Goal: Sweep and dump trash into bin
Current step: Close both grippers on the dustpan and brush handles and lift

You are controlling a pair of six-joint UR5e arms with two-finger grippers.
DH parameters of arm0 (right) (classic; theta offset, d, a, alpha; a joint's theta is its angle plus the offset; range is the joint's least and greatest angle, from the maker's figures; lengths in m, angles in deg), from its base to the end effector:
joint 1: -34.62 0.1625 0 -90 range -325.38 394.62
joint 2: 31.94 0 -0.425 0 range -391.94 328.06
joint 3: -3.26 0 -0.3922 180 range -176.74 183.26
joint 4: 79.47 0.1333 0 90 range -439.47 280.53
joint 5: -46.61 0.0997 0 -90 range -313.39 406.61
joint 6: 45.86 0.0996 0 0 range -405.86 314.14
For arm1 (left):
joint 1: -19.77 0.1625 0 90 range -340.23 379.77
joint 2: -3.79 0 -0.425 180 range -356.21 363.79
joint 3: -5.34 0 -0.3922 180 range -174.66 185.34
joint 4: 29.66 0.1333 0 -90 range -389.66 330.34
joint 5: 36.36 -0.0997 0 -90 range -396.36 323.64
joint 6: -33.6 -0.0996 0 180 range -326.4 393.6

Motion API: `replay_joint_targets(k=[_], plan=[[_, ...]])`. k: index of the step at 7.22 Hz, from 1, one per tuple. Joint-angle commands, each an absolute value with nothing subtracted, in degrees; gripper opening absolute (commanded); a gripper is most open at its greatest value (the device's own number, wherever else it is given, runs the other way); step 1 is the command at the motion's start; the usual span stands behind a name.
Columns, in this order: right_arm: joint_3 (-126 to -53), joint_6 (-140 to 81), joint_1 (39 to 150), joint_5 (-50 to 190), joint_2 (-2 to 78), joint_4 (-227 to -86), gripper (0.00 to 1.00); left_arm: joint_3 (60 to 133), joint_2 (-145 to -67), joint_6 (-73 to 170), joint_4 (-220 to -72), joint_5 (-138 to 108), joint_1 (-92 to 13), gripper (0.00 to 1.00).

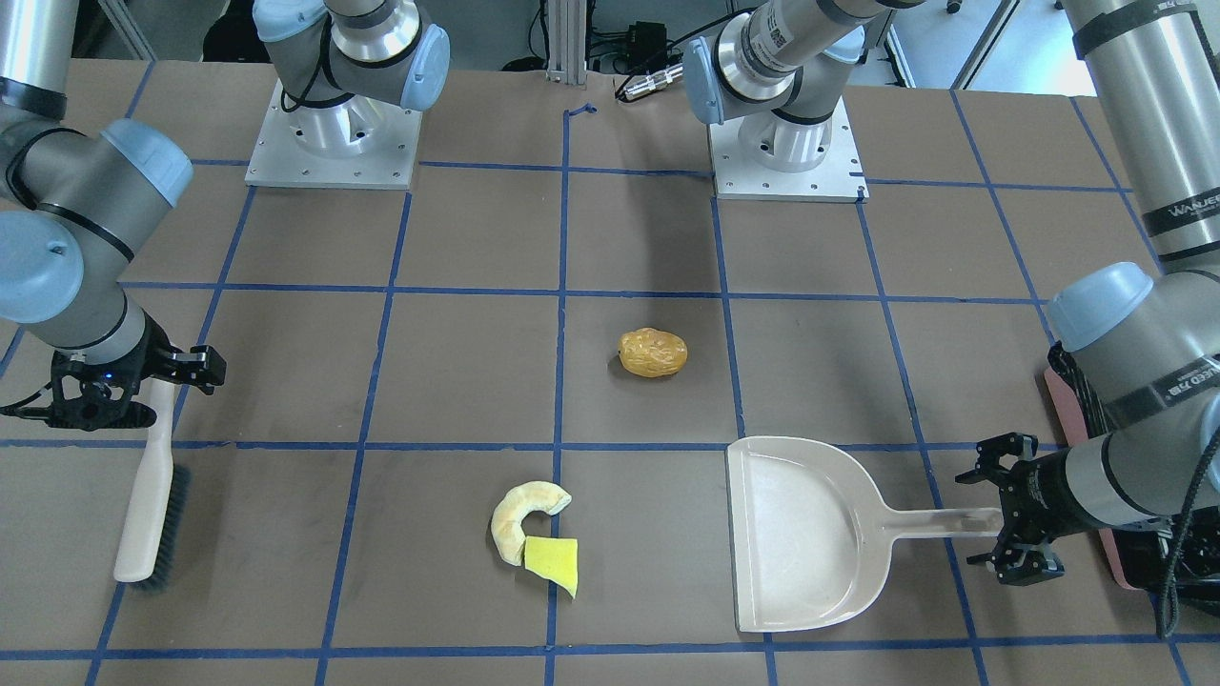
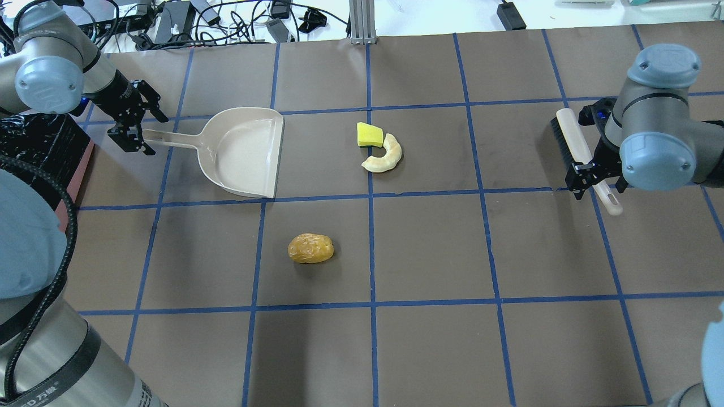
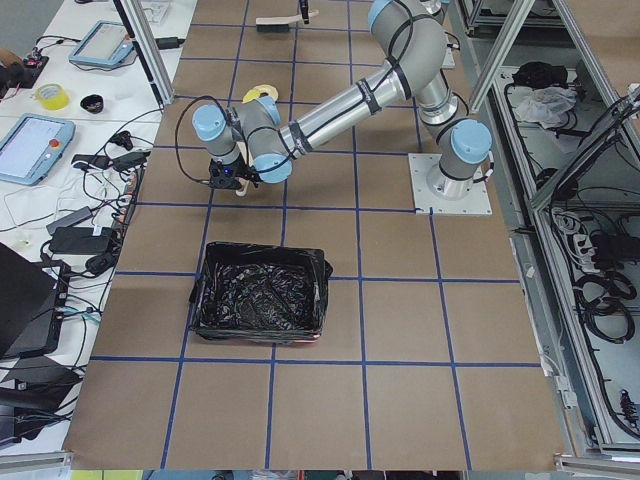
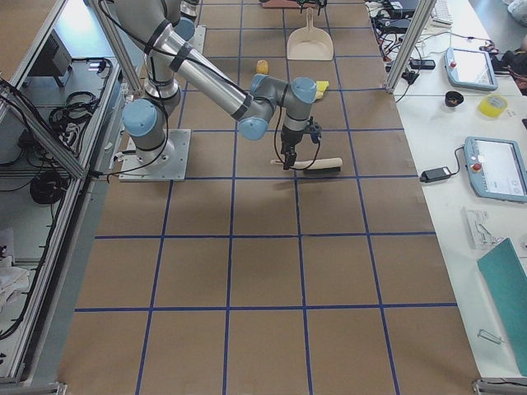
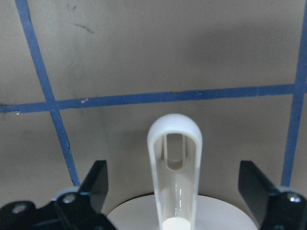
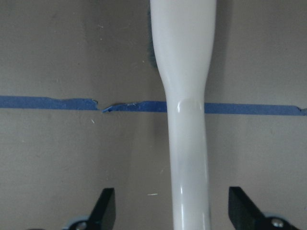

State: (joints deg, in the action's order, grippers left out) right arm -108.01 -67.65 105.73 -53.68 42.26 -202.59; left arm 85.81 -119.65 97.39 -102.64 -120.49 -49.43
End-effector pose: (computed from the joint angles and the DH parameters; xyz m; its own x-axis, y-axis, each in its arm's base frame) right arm -0.0595 -0.5307 0.2304 -0.9880 -0.0654 0.1399 -0.0471 0.9904 0.1301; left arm 0.1073 -0.6865 0.2479 -0.0925 -0.9937 -0.0628 -0.9861 0.0827 0.1441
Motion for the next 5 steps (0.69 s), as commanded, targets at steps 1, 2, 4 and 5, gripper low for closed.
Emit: replay_joint_targets(k=[1,2,4,5], plan=[[-108.0,-67.1,105.2,-52.5,42.0,-202.7,0.84,85.9,-119.5,97.7,-102.7,-120.3,-49.3,0.74],[-108.0,-67.1,104.8,-52.4,41.9,-202.8,0.81,85.9,-119.3,97.8,-102.7,-119.9,-49.0,0.57],[-108.0,-67.1,104.3,-51.2,41.9,-202.8,0.78,87.0,-119.6,97.3,-102.2,-119.9,-48.8,0.57],[-108.0,-67.1,104.3,-51.3,41.9,-202.8,0.60,87.3,-119.6,97.5,-100.9,-119.9,-48.8,0.55]])
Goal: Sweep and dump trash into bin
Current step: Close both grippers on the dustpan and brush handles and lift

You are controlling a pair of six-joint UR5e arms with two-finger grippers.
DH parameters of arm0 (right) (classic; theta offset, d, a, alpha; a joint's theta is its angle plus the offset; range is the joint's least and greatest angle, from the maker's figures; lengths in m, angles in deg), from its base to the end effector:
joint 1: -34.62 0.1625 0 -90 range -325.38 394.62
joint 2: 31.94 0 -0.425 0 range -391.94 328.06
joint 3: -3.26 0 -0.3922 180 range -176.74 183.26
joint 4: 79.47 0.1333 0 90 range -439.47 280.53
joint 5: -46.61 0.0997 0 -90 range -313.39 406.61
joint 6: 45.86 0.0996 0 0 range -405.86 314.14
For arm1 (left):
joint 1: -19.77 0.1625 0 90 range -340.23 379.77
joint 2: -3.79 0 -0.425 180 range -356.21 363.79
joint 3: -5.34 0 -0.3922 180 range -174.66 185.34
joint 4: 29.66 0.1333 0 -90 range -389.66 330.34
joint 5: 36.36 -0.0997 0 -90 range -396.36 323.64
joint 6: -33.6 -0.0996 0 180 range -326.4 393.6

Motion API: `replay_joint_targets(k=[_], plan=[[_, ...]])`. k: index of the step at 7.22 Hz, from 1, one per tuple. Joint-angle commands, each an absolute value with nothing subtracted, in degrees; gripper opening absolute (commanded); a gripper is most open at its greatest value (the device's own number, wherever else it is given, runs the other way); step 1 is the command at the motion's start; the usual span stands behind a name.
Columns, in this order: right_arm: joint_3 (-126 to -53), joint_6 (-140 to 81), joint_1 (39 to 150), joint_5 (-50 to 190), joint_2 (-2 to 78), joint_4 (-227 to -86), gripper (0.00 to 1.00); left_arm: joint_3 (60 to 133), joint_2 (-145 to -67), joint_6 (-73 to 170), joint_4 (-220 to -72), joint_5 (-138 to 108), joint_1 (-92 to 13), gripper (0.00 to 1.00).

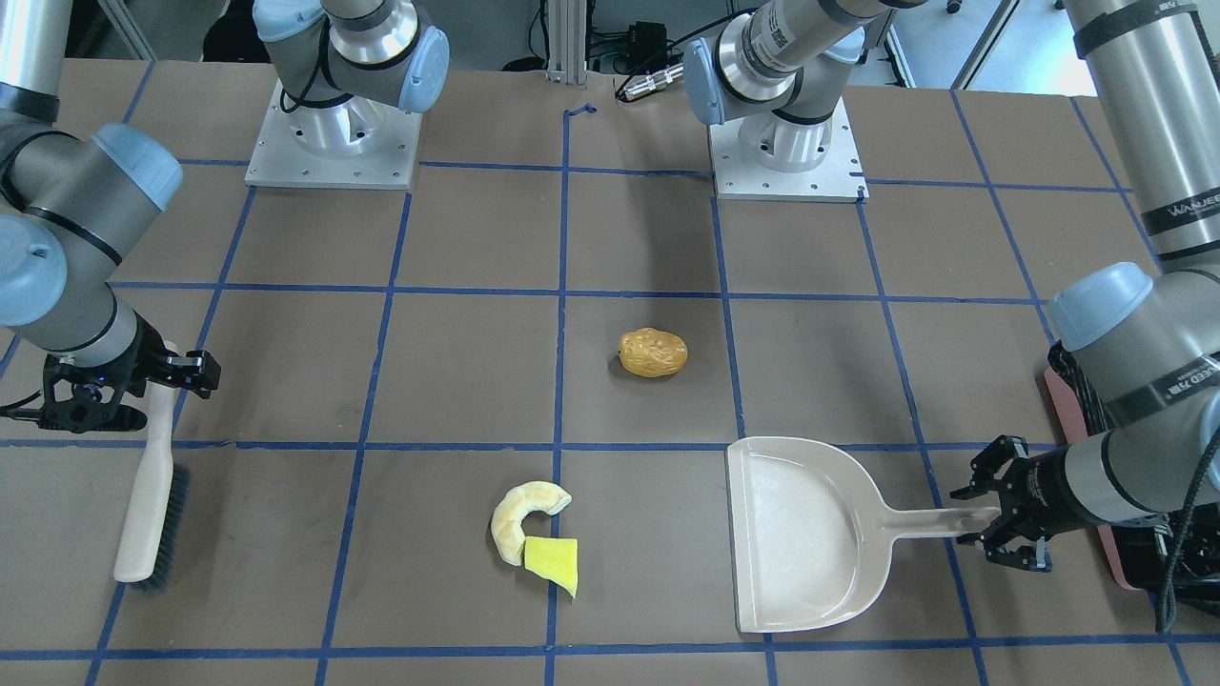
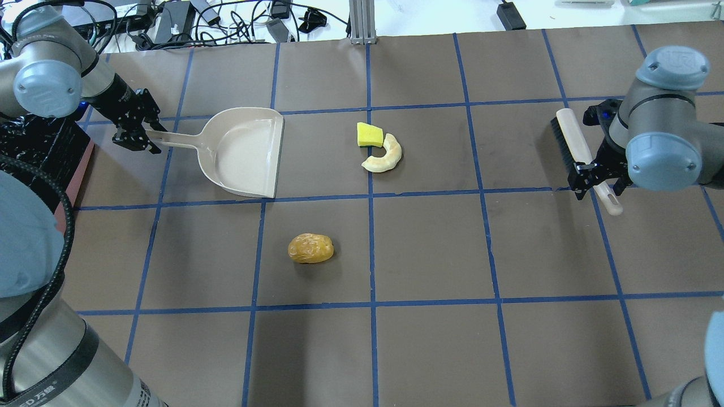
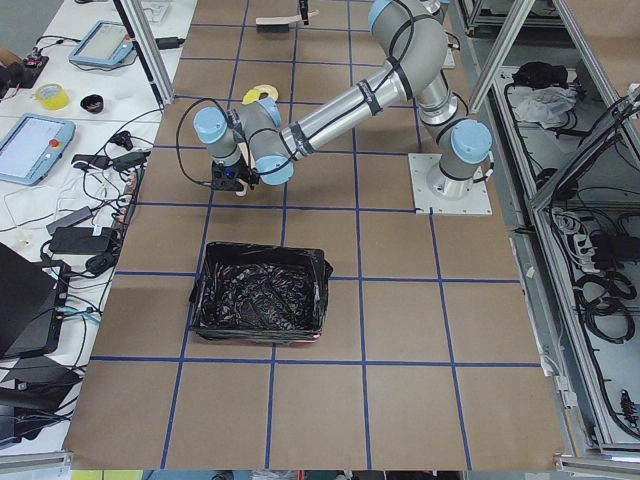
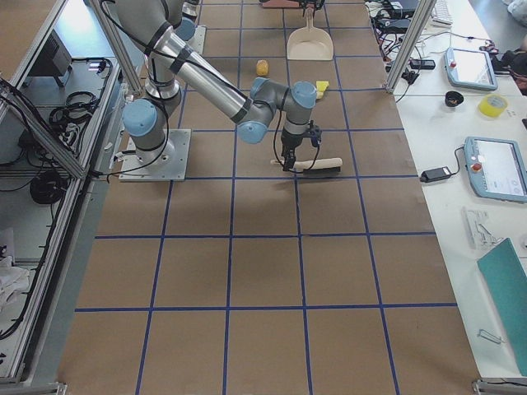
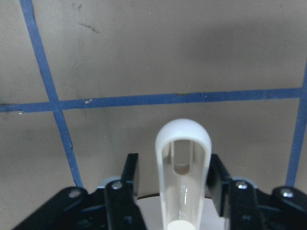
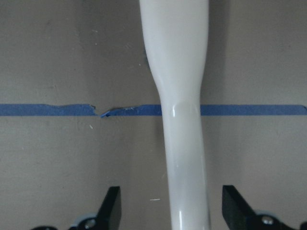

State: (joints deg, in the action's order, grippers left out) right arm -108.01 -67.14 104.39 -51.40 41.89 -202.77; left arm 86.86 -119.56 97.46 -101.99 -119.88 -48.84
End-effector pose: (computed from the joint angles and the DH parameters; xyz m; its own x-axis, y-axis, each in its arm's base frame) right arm -0.0685 -0.5312 0.2267 -0.9942 -0.0294 0.1033 -0.0171 0.9929 0.1177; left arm 0.1120 -0.6821 0.2419 -0.0805 -0.9948 -0.0632 -0.9853 0.0698 0.1557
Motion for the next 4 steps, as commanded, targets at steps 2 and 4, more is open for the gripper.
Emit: replay_joint_targets(k=[2,4], plan=[[-107.8,-67.1,104.3,-51.2,42.0,-202.7,0.39,87.0,-119.1,97.8,-100.9,-119.7,-48.7,0.00],[-107.6,-67.2,104.3,-51.2,42.1,-202.6,0.14,86.7,-118.5,97.7,-100.8,-119.6,-48.8,0.00]])
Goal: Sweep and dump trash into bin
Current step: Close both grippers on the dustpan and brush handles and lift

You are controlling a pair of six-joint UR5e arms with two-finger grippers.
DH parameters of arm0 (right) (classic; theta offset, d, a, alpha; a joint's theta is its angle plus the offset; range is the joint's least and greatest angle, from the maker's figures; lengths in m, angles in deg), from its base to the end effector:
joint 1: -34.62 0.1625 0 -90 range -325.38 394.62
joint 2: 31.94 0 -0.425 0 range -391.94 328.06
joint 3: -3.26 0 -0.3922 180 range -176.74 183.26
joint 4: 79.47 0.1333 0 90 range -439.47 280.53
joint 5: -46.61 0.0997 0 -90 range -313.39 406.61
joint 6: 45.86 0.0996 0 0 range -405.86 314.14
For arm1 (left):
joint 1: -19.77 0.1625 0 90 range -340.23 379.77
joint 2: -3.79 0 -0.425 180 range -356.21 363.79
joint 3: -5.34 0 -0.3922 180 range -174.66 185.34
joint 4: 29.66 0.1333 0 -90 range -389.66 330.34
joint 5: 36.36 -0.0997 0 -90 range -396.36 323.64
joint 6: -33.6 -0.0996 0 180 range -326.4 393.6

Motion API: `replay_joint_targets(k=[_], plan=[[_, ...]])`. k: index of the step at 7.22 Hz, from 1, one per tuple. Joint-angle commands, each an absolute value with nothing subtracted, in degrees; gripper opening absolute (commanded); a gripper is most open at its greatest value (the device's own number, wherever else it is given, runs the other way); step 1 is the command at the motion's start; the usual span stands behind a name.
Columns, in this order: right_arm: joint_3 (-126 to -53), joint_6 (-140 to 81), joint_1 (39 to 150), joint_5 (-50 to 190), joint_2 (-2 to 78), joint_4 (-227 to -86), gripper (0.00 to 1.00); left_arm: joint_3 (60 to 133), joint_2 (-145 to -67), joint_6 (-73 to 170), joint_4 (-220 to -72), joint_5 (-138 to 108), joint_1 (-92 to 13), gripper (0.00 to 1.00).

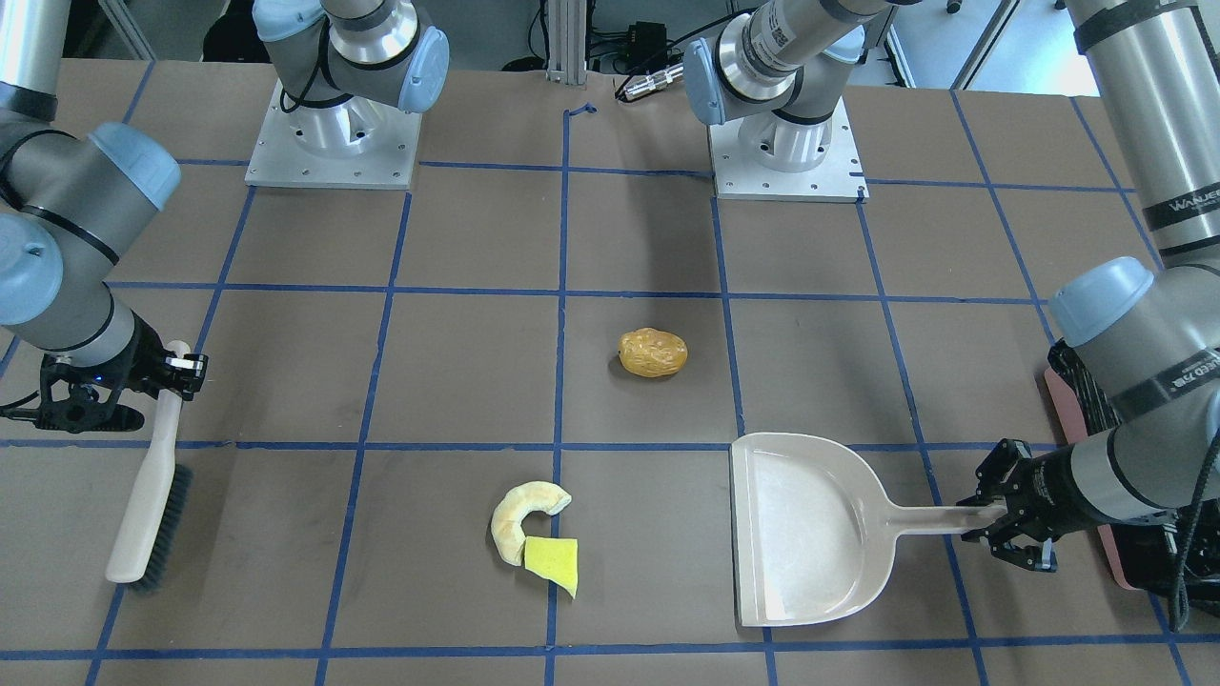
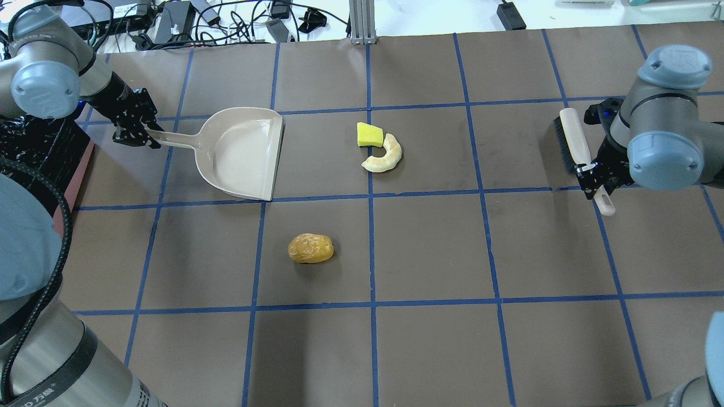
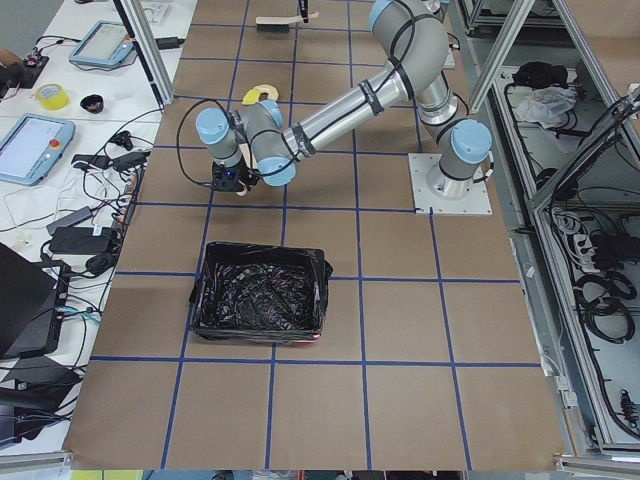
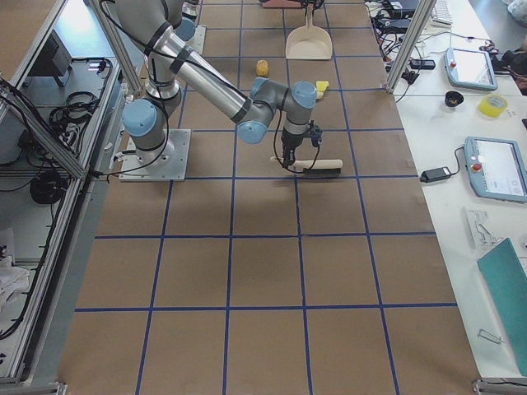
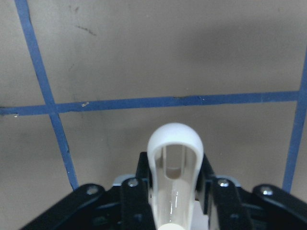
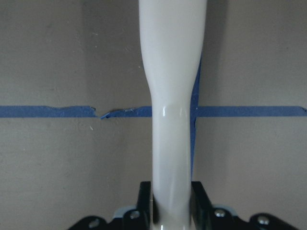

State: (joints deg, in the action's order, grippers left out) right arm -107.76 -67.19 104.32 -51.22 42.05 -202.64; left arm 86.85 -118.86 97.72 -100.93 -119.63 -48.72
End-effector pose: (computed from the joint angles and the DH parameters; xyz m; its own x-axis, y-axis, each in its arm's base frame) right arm -0.0692 -0.5322 0.2297 -0.9944 -0.0282 0.1021 -0.0167 0.9936 0.1121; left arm 0.1134 -0.6830 0.2519 -0.0731 -0.9967 -0.0342 -0.9869 0.0674 0.1463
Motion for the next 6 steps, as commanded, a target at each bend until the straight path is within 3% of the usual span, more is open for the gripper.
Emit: replay_joint_targets(k=[1,3,6], plan=[[-107.7,-67.2,104.3,-51.3,42.0,-202.6,0.08,86.6,-118.0,98.1,-100.8,-119.8,-48.8,0.00],[-107.5,-67.1,104.3,-51.2,42.5,-202.4,0.00,85.8,-117.8,100.9,-100.8,-120.4,-48.9,0.00],[-106.3,-62.2,105.5,-50.3,43.3,-202.3,0.00,85.4,-115.8,101.2,-100.1,-122.6,-49.5,0.00]])
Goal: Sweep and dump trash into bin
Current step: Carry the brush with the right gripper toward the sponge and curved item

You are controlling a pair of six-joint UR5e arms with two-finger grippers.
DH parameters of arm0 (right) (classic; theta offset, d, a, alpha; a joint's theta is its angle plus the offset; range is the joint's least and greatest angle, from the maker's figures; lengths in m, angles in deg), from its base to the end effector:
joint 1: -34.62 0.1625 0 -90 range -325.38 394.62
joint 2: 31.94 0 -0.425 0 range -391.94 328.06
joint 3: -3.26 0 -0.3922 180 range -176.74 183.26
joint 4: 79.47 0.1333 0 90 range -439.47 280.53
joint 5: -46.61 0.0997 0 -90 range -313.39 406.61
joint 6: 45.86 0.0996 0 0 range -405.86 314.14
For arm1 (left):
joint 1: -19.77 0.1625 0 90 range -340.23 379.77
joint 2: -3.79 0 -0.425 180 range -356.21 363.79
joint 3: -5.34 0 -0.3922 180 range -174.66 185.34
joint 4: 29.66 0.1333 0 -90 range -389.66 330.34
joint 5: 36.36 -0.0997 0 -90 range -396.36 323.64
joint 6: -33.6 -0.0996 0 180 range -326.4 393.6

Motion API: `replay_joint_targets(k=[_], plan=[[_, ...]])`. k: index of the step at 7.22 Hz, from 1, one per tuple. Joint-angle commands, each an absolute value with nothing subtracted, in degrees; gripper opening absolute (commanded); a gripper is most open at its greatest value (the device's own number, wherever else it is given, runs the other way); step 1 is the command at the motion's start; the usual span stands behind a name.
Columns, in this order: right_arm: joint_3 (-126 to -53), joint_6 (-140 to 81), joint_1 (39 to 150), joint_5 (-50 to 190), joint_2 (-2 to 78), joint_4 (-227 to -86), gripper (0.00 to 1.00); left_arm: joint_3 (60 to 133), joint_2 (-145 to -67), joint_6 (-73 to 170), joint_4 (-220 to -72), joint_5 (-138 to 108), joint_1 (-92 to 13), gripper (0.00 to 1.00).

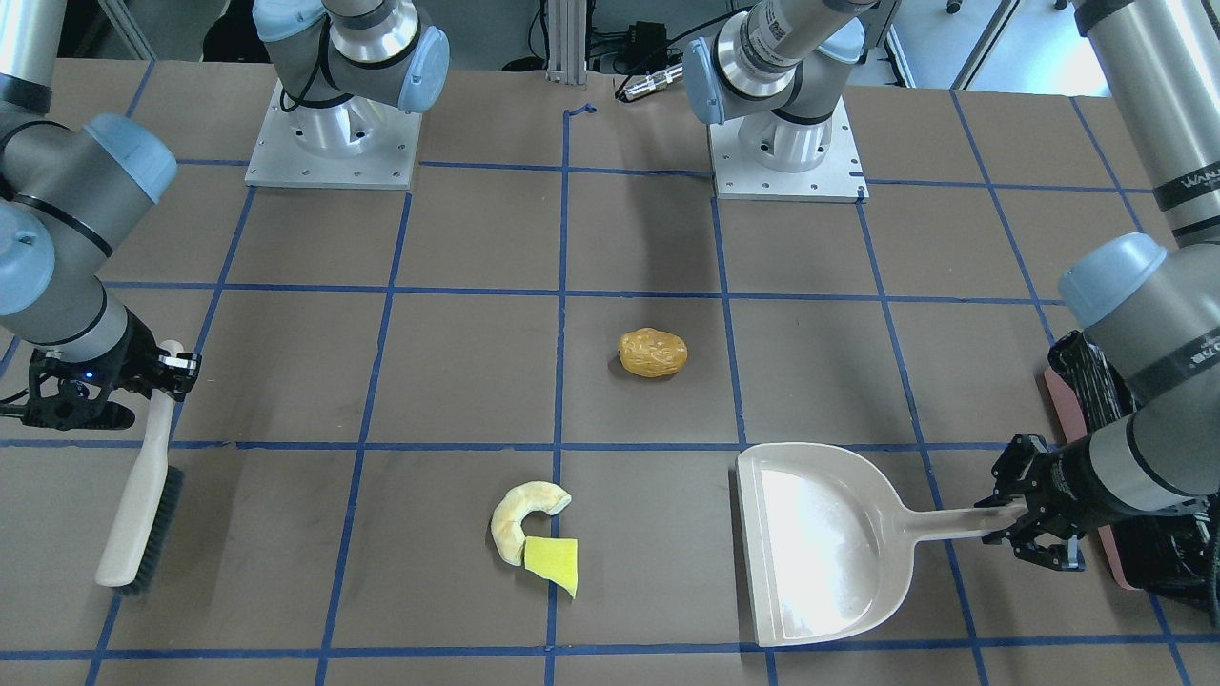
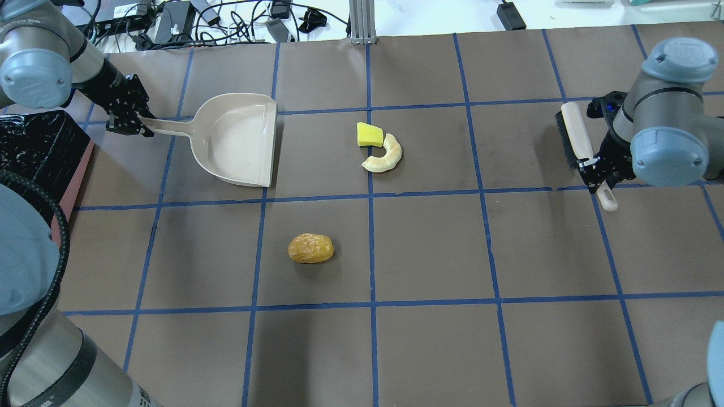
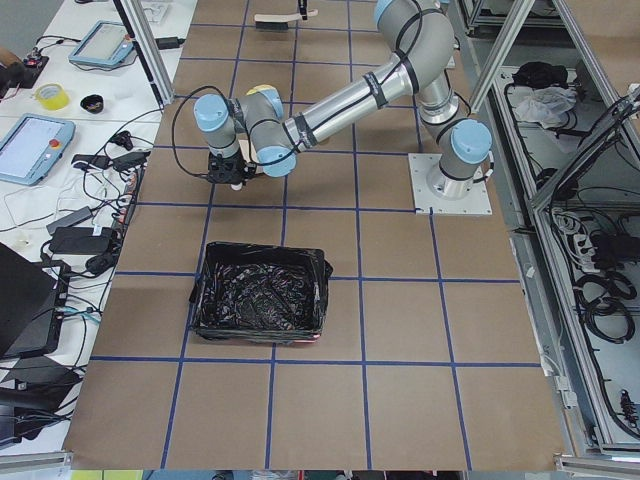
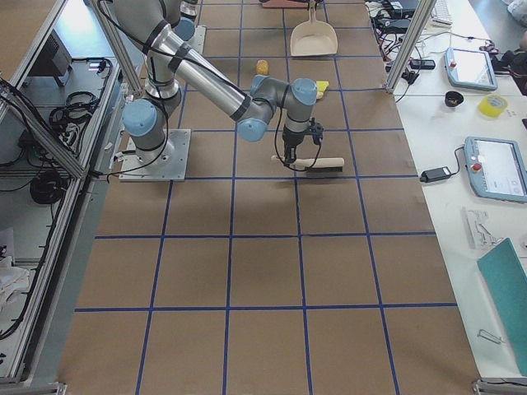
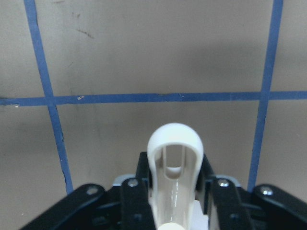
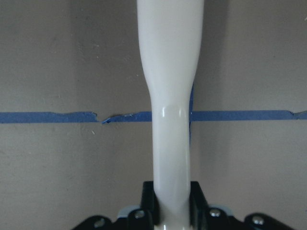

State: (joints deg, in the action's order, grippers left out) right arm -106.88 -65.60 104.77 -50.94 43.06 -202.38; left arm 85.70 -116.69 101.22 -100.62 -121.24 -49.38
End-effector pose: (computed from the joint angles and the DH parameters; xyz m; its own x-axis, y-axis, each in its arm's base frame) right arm -0.0657 -0.5360 0.2447 -0.9939 -0.0051 0.1104 0.0038 0.9967 0.0810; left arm 0.1087 -0.6848 0.2870 -0.0251 -0.9997 0.0049 -0.9952 0.0254 0.0944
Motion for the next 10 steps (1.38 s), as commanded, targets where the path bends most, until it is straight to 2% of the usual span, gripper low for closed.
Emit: replay_joint_targets(k=[1,3,5,7,10], plan=[[-103.1,-61.3,108.2,-47.5,43.3,-201.4,0.00,85.4,-116.2,101.8,-100.1,-122.6,-49.6,0.00],[-98.7,-60.9,113.2,-48.0,43.1,-197.7,0.00,85.2,-114.9,102.5,-98.2,-122.7,-50.9,0.00],[-97.9,-51.8,120.3,-47.5,42.0,-196.2,0.00,85.3,-114.9,104.4,-97.6,-123.4,-53.4,0.00],[-94.2,-48.0,124.9,-46.1,38.1,-195.8,0.00,85.3,-114.8,105.8,-97.6,-126.4,-55.5,0.00],[-93.7,-36.3,133.3,-46.1,36.7,-195.6,0.00,85.2,-114.5,109.3,-103.3,-132.6,-60.2,0.00]])
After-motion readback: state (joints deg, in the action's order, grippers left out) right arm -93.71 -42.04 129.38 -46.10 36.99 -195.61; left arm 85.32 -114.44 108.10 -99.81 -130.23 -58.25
